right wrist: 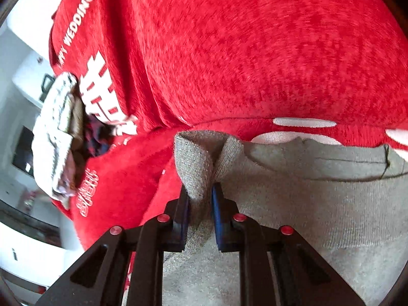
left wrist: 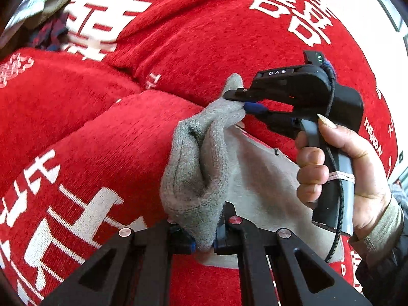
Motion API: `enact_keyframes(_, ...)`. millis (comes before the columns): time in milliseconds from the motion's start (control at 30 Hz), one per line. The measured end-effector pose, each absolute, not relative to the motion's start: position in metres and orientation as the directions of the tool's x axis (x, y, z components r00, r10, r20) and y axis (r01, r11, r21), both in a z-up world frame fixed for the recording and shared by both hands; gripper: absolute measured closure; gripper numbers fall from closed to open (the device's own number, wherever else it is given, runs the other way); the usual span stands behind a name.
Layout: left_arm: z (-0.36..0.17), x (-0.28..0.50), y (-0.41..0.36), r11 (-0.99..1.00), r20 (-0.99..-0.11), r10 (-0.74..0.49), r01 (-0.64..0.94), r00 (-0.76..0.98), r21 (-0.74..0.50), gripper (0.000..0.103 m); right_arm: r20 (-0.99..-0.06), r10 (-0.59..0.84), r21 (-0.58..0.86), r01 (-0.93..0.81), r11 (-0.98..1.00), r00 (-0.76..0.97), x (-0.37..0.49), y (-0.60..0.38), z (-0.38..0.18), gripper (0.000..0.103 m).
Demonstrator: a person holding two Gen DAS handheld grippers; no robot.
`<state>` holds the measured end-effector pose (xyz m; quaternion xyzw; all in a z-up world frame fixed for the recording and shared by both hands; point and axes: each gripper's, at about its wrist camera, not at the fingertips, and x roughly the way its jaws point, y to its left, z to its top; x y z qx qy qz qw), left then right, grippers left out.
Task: Fold small clothes
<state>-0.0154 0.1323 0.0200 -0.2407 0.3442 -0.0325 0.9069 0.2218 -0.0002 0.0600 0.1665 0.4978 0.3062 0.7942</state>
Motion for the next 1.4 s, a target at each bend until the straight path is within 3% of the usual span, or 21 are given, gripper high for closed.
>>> enact_keyframes(433, 0.047, -0.019, 0.071, 0.949, -0.635, -0.203, -0.011, 0.745, -0.315, 0.094, -0.559, 0.756, 0.716, -0.260, 0.647, 0.342, 0.217, -0.071, 0.076, 0.085)
enact_keyframes(900, 0.042, 0.001, 0.002, 0.991, -0.735, -0.119, 0.031, 0.668, -0.132, 0.094, -0.572, 0.733, 0.721, -0.200, 0.663, 0.368, 0.214, -0.145, 0.072, 0.086)
enact_keyframes(1400, 0.056, 0.006, -0.034, 0.994, -0.742, -0.113, 0.072, 0.660, -0.088, 0.094, -0.539, 0.751, 0.744, -0.202, 0.637, 0.381, 0.217, -0.183, 0.073, 0.086)
